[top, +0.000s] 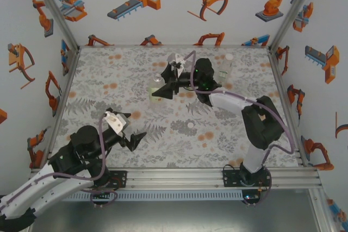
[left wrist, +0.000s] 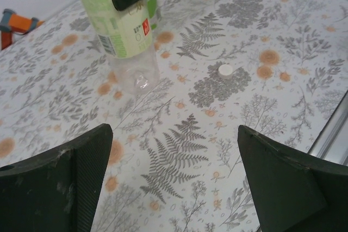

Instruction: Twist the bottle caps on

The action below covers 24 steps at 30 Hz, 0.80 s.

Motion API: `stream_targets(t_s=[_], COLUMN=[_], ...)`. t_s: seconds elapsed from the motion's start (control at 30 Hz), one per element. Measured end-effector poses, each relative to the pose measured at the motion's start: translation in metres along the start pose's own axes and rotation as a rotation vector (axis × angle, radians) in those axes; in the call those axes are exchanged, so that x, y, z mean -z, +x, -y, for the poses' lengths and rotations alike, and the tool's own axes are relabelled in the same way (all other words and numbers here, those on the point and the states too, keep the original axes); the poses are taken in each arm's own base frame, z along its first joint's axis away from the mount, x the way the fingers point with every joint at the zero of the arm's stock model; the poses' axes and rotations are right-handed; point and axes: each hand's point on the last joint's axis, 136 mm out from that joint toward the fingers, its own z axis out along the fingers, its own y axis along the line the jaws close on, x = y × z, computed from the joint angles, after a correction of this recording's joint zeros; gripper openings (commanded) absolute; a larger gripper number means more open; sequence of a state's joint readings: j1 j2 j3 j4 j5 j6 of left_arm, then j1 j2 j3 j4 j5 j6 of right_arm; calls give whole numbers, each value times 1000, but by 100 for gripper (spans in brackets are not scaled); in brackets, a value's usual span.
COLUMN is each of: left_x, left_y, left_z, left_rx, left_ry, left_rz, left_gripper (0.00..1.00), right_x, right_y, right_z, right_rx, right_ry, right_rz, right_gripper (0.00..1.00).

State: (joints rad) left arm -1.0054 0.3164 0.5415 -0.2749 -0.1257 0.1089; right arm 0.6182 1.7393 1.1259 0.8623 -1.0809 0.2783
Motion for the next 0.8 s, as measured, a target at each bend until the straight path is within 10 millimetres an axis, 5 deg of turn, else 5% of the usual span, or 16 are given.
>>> stream_targets(t_s=[0.5,0.8], left_x=[-59,-85], left_y=[-31,-57], left_z=[41,68], left_rx=[0,16], left_ry=[191,340], left_rz=[176,251], left_gripper=[93,81], right_x=[24,27], right_y=[-68,-84], right_z=[-115,-159], right_rx=[13,31], right_ry=[-113,-156], right_rz=[68,73], right_gripper=[27,27])
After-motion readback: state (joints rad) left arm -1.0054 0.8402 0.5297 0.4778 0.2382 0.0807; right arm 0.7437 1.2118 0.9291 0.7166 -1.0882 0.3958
